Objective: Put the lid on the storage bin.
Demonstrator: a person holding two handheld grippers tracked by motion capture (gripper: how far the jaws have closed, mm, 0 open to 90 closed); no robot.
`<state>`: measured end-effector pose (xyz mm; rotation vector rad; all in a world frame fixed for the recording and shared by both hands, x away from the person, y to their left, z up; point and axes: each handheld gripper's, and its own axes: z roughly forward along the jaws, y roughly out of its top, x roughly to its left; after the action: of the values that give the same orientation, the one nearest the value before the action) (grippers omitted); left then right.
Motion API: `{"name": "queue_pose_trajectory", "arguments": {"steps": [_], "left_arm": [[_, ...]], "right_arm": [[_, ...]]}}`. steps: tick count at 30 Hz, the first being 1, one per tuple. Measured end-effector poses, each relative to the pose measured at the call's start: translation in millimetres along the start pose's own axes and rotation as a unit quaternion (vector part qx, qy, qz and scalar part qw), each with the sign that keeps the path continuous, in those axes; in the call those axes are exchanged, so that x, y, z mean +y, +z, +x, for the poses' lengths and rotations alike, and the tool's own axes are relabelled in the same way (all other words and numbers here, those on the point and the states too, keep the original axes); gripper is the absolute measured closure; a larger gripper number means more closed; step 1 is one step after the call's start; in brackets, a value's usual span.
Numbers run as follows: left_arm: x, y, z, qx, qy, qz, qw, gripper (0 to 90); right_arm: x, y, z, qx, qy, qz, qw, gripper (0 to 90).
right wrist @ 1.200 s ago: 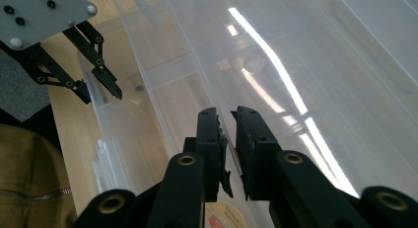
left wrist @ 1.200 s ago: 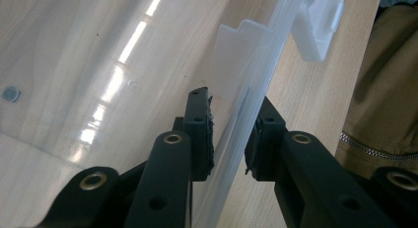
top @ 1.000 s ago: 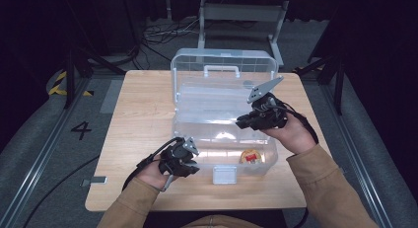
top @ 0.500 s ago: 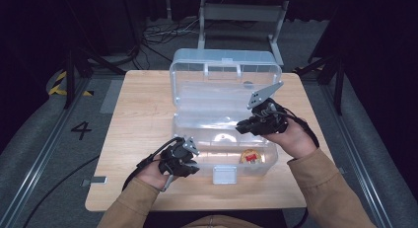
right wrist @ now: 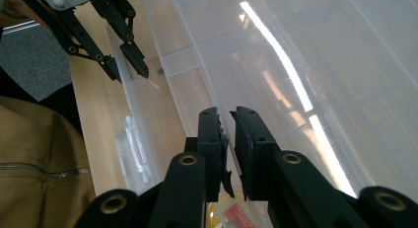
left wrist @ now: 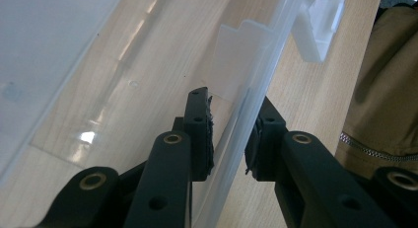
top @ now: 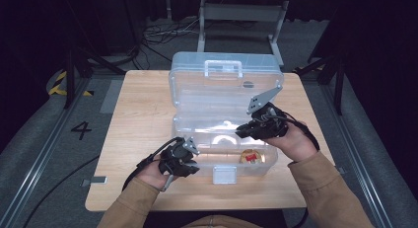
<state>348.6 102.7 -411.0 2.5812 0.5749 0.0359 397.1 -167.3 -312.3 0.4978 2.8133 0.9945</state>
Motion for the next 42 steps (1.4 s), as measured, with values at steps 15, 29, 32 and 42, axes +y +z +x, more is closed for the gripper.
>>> {"name": "queue_pose_trajectory", "arguments": {"steps": [15, 29, 32, 42], "left_arm": [[-0.2, -0.1, 0.2, 0.0, -0.001, -0.001, 1.0, 74.6], [-0.4, -0.2, 0.2, 0.0, -0.002, -0.001, 1.0, 74.5], [-0.4, -0.3, 0.2, 0.0, -0.002, -0.001, 1.0, 74.5], [-0.3, -0.3, 0.1, 0.001, -0.002, -0.001, 1.0, 74.4]], "right_arm": [[-3.9, 2.2, 3.9, 0.01, -0.006, 0.005, 0.9999, 82.1], [-7.0, 6.4, 3.6, 0.037, 0.008, 0.015, 0.9992, 82.8], [-7.6, 6.8, 3.0, 0.041, 0.01, 0.015, 0.999, 82.9], [-8.2, 7.2, 2.4, 0.044, 0.014, 0.013, 0.9988, 82.9]]}}
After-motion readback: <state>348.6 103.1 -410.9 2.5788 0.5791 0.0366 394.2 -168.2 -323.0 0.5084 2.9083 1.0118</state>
